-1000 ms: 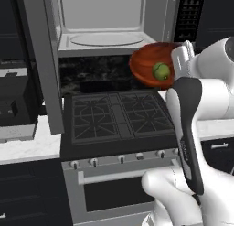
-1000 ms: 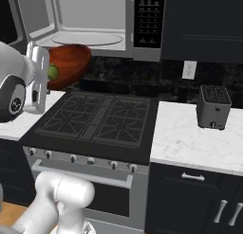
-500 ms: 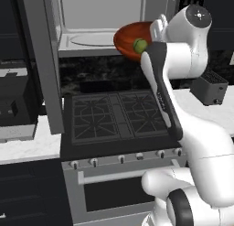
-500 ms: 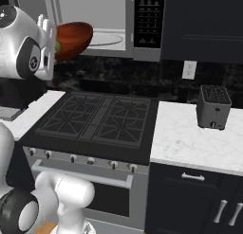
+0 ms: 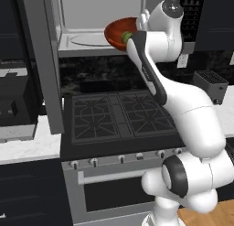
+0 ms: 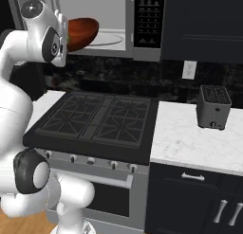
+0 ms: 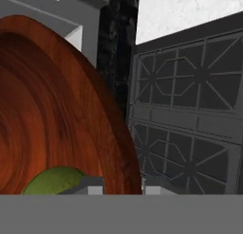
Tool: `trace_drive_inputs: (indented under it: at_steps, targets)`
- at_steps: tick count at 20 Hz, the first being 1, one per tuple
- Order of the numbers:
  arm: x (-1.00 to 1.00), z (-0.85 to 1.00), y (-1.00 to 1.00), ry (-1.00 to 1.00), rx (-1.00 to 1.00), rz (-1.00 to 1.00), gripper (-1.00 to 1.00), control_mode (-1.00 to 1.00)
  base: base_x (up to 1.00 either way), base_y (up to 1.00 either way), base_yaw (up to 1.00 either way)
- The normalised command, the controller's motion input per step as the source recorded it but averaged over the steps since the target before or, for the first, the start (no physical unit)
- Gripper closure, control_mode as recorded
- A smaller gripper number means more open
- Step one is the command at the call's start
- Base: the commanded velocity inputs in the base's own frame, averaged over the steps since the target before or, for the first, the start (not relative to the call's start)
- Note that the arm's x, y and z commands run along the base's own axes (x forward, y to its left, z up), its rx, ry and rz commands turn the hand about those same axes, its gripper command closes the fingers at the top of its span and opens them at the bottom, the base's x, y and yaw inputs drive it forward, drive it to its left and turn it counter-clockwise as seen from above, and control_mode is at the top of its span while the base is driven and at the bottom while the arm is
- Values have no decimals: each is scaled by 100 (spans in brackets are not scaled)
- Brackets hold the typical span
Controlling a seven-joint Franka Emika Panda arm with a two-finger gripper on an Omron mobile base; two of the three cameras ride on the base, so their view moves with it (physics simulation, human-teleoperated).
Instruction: Pick the lime from the sink and place it in the bowl. Then pick the bowl and place it in the microwave. Then close the microwave door and press the start button.
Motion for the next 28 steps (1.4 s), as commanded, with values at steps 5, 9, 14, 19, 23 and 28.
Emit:
trace_drive_inputs:
  at_steps: [5, 9, 14, 19, 23, 28]
  targets:
    - [100, -13, 8, 0, 0, 0, 100, -100, 0, 0, 0]
    - [84, -26, 14, 0, 0, 0, 100, -100, 0, 0, 0]
    - [60, -23, 13, 0, 0, 0, 100, -100, 0, 0, 0]
    - [38, 21, 3, -5, 0, 0, 100, -100, 0, 0, 0]
    - [51, 23, 0, -3, 0, 0, 100, -100, 0, 0, 0]
    - [72, -12, 3, 0, 0, 0, 100, -100, 0, 0, 0]
